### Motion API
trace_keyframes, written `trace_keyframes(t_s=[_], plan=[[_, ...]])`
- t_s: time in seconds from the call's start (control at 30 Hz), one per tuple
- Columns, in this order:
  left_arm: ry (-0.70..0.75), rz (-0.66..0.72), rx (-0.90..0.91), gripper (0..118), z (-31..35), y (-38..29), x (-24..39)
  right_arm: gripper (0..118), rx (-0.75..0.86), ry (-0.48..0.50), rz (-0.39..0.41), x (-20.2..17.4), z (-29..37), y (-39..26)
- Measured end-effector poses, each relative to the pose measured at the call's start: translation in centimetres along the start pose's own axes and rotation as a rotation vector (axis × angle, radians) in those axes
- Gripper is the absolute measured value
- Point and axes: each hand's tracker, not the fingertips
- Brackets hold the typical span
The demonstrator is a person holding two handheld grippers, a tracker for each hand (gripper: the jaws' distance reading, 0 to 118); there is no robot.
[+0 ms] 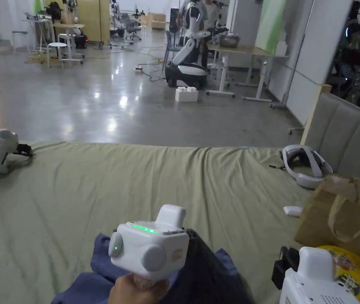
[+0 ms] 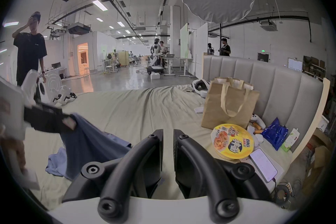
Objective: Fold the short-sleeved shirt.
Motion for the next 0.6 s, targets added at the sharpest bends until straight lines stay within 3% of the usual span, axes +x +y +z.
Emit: trace_keyframes(t_s=[0.07,0.1,0.13,0.17,0.23,0.3,0.33,0.6], plan=[[0.017,-0.003,-0.017,13,0.2,-0.8,0.4,15,-0.007,-0.001,0.000,0.2,0.1,-0.1],[0.027,0.003,-0.019,34,0.3,-1.3,0.3,15,-0.010,-0.001,0.001,0.1,0.1,-0.1],[0.034,0.009,-0.022,61,0.6,-1.6,0.1,15,-0.011,0.000,0.003,0.1,0.2,-0.1],[0.036,0.026,-0.023,71,1.1,-2.1,-0.3,15,-0.010,0.002,0.007,0.0,0.2,-0.2],[0.003,0.069,0.021,71,3.1,-2.6,0.9,15,-0.005,0.006,0.018,-0.6,0.3,-0.1],[0.096,0.076,0.069,71,5.7,-3.9,1.6,15,0.005,0.022,0.028,-1.6,0.5,0.3],[0.114,0.083,0.099,71,5.4,-1.7,-1.4,15,0.009,0.033,0.033,-2.1,0.6,0.5],[0.415,0.076,0.344,70,14.9,-3.4,-6.0,15,0.113,0.102,0.077,-7.4,1.1,2.0]])
